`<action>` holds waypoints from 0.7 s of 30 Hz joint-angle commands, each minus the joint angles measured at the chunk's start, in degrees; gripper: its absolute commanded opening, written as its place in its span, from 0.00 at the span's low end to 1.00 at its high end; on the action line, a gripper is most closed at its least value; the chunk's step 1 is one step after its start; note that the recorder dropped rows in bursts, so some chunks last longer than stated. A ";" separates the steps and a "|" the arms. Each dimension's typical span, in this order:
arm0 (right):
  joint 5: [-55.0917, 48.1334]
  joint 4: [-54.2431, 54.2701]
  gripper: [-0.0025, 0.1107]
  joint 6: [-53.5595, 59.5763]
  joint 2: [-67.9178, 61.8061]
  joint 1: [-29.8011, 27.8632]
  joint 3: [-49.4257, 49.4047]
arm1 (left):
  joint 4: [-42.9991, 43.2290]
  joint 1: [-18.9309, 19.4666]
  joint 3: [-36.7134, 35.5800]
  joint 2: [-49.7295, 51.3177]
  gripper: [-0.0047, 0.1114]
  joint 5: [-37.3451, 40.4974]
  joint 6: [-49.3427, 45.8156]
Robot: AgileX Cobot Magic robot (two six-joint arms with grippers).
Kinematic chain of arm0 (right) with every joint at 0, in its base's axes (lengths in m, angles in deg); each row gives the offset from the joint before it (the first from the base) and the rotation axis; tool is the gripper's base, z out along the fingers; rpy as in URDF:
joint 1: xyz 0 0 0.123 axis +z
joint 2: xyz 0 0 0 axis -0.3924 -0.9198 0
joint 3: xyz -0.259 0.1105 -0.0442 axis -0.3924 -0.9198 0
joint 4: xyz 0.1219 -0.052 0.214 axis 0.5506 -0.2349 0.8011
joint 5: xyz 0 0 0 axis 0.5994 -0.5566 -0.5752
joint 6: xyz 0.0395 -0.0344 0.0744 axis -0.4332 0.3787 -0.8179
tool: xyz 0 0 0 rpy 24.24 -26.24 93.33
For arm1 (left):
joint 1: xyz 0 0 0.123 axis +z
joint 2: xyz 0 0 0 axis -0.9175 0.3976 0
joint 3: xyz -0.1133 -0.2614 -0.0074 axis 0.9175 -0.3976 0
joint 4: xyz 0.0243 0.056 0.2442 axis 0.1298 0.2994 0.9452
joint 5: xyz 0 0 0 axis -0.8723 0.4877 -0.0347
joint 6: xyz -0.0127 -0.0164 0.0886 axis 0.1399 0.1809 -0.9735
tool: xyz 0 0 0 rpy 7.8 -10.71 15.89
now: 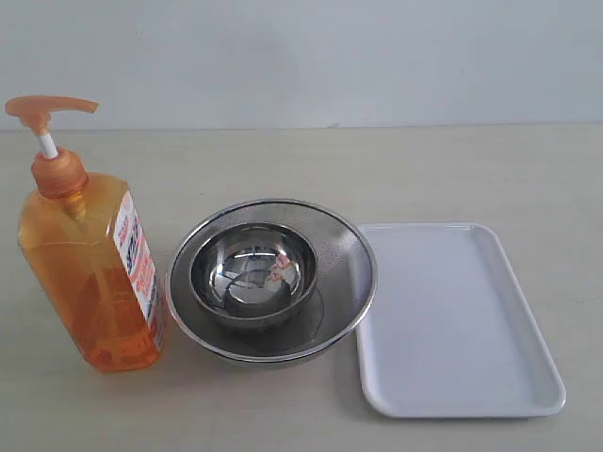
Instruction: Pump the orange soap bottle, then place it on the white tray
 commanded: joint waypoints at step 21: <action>0.58 -0.08 0.02 0.23 0.31 0.13 -0.01 | -3.59 0.13 15.45 16.66 0.08 -8.63 -2.38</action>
